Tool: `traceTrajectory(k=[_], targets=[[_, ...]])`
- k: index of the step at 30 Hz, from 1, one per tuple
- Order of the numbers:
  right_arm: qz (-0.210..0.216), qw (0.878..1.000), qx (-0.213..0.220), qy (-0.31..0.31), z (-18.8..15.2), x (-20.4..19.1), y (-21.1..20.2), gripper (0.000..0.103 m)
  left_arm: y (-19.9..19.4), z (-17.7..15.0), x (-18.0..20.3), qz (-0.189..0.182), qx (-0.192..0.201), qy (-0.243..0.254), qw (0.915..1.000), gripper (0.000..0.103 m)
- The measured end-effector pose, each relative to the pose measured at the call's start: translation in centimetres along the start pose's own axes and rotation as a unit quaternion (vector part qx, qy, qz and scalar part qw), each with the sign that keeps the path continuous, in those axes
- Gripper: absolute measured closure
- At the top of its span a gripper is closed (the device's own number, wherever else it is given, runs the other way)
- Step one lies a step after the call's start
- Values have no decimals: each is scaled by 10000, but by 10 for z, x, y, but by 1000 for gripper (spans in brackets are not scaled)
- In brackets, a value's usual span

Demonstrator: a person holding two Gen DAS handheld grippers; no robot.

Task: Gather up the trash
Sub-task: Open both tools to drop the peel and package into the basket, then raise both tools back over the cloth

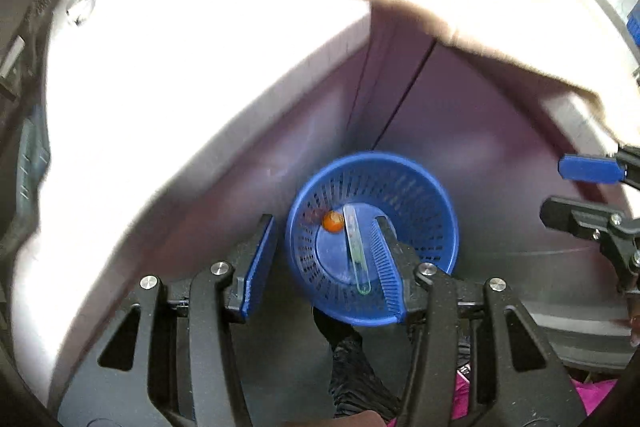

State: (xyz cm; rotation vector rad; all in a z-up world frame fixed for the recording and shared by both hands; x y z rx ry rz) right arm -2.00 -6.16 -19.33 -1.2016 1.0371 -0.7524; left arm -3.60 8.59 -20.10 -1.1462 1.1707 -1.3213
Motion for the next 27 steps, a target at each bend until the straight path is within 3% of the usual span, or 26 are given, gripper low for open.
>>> traceTrajectory(k=[3,7,15,18,27], targets=[[70,9999,142,28,-5,2,-14,41,-22,10,0,6,209,13,9998,53],[60,9993,367,63,-9,9,-39,36,-52,25,0,-29,541,-2,9985,41],[-106,9950,944,304,-6,46,-97,30,-104,70,8,-174,1162,-44,9931,40],[-197,9925,1141,382,1,63,-116,29,-121,88,12,-230,1349,-32,9906,28],[-425,9875,1454,431,25,106,-150,24,-152,155,45,-24,1728,289,9845,27]])
Point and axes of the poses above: each gripper's, at about its wrist camera, not at the fingertips, and y roughly the way its jaws point, x to its right, z to its top, the point moved 1 cm from there along y, roughly the way its jaws point, and after that the axes turned 14 degrees about -x, right-handed, at the moved point
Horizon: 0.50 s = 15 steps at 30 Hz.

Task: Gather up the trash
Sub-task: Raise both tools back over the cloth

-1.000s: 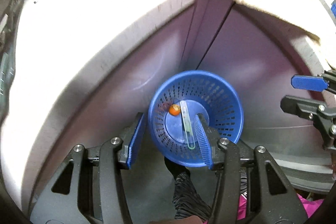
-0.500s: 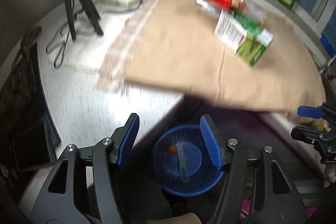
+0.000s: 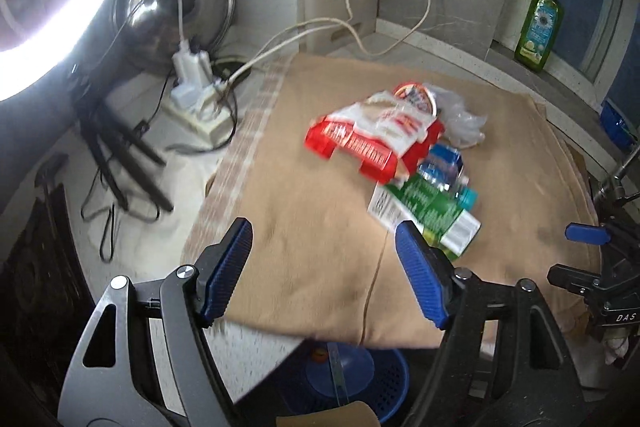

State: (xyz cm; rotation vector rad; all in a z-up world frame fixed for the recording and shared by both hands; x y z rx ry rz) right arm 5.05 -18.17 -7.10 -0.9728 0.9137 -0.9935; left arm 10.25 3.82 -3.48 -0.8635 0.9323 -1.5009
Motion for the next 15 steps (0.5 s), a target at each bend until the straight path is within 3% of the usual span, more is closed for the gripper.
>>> traceTrajectory(k=[8,15], targets=[[-119,9999,79,81,37,45,-3,22,8,48,52,326,49,824,9961,27],[-76,9997,47,209,77,90,1,22,43,79,80,628,-291,1241,9899,27]])
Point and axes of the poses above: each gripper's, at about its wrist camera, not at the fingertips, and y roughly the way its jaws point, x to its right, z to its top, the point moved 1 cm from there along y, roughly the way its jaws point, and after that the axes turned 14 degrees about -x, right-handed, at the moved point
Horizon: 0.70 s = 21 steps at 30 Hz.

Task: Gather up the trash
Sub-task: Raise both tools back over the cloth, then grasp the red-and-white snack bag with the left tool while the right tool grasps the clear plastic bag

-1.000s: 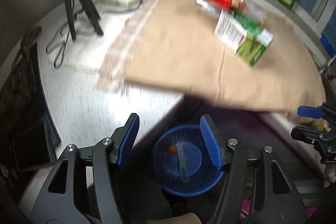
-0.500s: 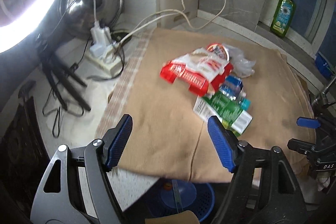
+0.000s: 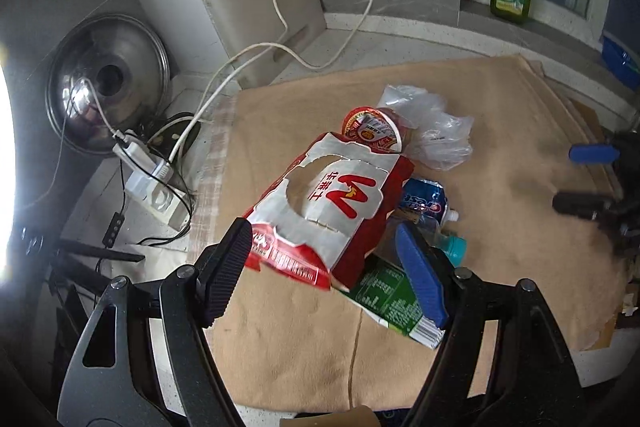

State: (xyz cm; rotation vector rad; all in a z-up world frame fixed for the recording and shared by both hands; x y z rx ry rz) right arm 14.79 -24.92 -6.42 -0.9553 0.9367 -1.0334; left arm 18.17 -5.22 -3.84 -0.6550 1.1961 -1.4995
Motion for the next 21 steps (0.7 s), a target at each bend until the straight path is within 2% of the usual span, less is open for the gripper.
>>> traceTrajectory(k=[9,21], targets=[[371,9985,-155,358,67,46,22,22,39,24,9,133,-512,306,9981,27],[685,9949,-502,548,132,62,74,22,71,40,4,60,-1014,287,9944,27]])
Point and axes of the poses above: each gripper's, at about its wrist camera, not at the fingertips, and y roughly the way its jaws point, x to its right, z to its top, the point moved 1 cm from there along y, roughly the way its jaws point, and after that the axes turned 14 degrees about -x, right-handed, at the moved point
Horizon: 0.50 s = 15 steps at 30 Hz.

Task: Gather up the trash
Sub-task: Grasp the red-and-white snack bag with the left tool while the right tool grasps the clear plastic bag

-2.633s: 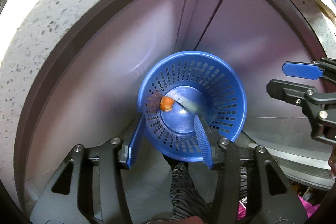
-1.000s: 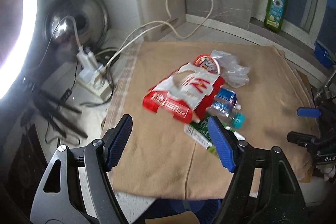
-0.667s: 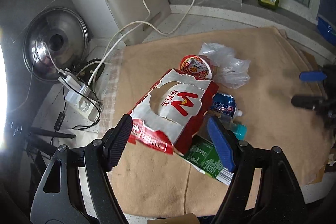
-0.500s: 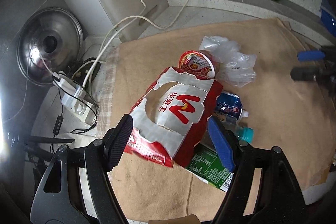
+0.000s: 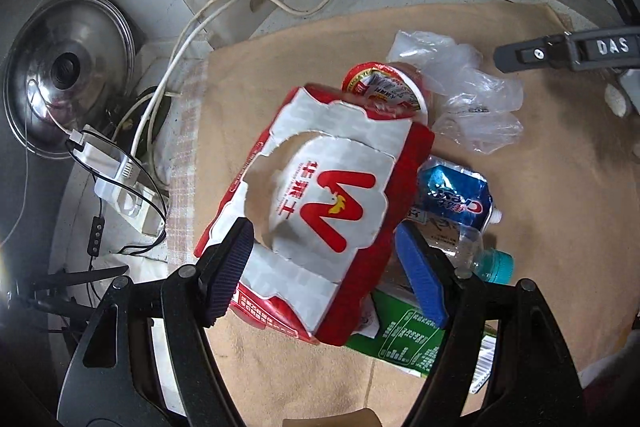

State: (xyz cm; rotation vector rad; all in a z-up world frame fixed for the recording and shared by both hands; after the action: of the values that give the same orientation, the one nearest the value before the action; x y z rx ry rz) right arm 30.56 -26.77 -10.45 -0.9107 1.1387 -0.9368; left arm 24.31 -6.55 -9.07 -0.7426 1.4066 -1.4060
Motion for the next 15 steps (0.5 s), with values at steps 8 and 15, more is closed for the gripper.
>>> traceTrajectory(k=[8,15], targets=[[161,9996,-204,119,28,4,31,22,12,6,-2,19,-81,-16,10000,43],[309,9983,-375,314,41,10,56,25,7,8,0,50,97,86,9999,54]])
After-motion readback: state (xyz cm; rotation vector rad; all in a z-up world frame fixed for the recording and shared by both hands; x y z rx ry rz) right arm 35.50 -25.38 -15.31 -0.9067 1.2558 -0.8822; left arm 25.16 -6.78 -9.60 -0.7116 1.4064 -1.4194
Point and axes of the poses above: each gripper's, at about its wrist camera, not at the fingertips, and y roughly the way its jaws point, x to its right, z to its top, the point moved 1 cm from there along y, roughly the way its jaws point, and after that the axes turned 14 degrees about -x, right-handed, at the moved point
